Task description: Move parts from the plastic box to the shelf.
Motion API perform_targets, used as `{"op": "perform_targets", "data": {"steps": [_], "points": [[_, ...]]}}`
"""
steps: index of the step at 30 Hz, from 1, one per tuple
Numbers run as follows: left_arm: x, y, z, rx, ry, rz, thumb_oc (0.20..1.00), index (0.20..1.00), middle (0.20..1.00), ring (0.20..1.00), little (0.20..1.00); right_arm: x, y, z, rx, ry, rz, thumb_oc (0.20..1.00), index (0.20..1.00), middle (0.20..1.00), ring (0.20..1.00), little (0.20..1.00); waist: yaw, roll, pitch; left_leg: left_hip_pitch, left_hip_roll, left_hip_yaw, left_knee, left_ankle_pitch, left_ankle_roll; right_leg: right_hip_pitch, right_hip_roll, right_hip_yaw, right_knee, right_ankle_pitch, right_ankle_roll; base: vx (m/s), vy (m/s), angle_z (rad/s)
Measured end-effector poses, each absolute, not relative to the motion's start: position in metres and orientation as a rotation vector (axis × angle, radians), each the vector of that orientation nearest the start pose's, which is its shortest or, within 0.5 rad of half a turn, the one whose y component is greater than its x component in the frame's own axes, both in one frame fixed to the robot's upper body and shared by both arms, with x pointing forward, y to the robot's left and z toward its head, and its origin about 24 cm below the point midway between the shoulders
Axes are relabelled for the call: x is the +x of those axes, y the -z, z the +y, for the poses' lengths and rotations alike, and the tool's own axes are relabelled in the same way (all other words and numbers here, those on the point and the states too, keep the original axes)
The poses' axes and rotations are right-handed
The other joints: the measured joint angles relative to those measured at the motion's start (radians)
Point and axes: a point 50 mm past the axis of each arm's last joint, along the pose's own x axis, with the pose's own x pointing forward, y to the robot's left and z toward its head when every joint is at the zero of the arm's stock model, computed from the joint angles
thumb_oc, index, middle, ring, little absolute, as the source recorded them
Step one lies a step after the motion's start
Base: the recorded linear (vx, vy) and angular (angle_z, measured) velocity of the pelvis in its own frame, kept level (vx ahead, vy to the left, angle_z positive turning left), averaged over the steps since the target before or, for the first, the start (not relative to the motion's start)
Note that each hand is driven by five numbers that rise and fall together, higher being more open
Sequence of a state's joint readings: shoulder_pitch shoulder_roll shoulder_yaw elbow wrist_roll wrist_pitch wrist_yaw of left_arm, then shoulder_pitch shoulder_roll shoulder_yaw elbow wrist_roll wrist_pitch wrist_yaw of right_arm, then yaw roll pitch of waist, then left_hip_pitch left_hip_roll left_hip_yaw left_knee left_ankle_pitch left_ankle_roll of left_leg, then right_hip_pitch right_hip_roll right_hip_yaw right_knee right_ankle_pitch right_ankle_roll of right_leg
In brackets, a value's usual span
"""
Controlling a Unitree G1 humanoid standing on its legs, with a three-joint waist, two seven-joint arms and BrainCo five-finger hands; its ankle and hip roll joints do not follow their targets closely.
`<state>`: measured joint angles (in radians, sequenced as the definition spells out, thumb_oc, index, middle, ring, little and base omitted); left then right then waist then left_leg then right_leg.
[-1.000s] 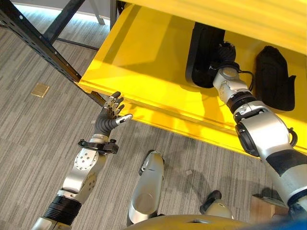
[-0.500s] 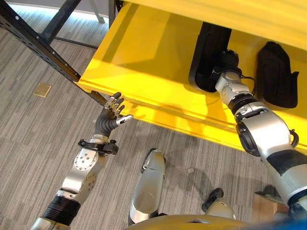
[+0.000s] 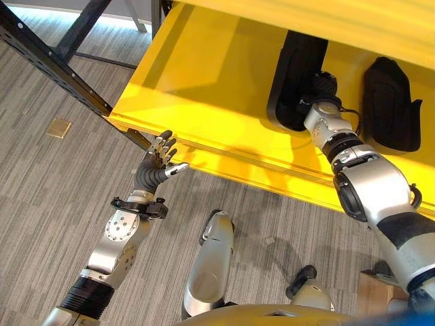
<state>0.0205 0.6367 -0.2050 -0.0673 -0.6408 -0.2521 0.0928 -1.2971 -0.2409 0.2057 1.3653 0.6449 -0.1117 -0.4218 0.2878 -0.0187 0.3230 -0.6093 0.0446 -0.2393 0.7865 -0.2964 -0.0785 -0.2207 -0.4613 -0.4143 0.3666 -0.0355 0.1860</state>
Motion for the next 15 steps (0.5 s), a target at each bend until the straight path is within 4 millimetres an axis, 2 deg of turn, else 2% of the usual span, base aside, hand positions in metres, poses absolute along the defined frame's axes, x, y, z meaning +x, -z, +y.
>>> {"op": "perform_targets", "data": {"steps": [15], "points": [[0.2440,-0.0847,0.2176,-0.042,0.107,-0.161,1.000,1.000,1.000,1.000,1.000,0.4270,-0.1859,-0.1605,0.188,0.402,0.032,0.200,0.200,0.200,0.200,0.200,0.001,0.004,0.002,-0.002,0.005,0.004,-0.007,0.000,-0.001,-0.017,0.000,0.009,0.014,-0.011,0.002,0.00,-0.001,0.00]]}}
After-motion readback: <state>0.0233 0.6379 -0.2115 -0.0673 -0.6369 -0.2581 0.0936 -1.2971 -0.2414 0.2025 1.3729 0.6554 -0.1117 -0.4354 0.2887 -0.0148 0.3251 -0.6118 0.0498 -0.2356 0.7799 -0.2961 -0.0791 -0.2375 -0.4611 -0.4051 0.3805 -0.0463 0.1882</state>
